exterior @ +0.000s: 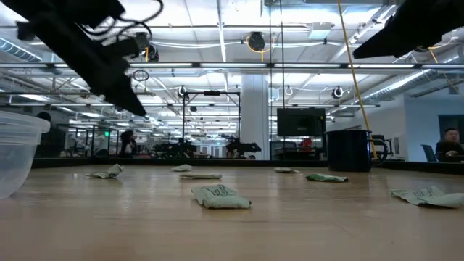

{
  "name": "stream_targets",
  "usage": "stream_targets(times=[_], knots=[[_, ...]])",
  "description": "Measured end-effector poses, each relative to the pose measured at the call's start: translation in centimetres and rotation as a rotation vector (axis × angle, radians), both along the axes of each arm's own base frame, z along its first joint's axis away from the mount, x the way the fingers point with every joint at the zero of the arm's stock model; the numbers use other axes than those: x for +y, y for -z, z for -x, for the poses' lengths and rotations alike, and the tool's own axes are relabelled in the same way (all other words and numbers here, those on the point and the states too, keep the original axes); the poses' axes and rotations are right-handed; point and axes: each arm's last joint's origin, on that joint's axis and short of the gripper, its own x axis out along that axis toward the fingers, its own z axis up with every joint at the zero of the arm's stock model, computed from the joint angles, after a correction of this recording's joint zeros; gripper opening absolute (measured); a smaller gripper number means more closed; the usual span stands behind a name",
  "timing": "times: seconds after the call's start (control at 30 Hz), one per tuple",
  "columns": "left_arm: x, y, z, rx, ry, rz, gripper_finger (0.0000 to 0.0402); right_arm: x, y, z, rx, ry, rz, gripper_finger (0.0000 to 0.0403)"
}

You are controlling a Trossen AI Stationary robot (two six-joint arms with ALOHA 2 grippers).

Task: Pick and place Stevia / Truvia into bins
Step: Put the stevia packet into the left transparent container

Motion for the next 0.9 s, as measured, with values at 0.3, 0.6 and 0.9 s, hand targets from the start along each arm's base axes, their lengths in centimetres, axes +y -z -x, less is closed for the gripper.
stream_targets(times=[0.3,0.6,0.9], knots=[[4.2,1.4,-2.9,-0.105,0.018,0.090,0.0093,-2.0,1.3,-0.8,0.051,0.037,0.051,0.0074],[6.4,5.4,-4.4,-0.002,0.023,0.104,0.0093,-4.0,3.5,-0.9,0.075,0.128,0.044,0.0145],[7.9,7.8,-5.5,-0.013,0.037,0.079,0.0093,-4.6,5.5,-0.6,0.002,0.126,0.013,0.0145]])
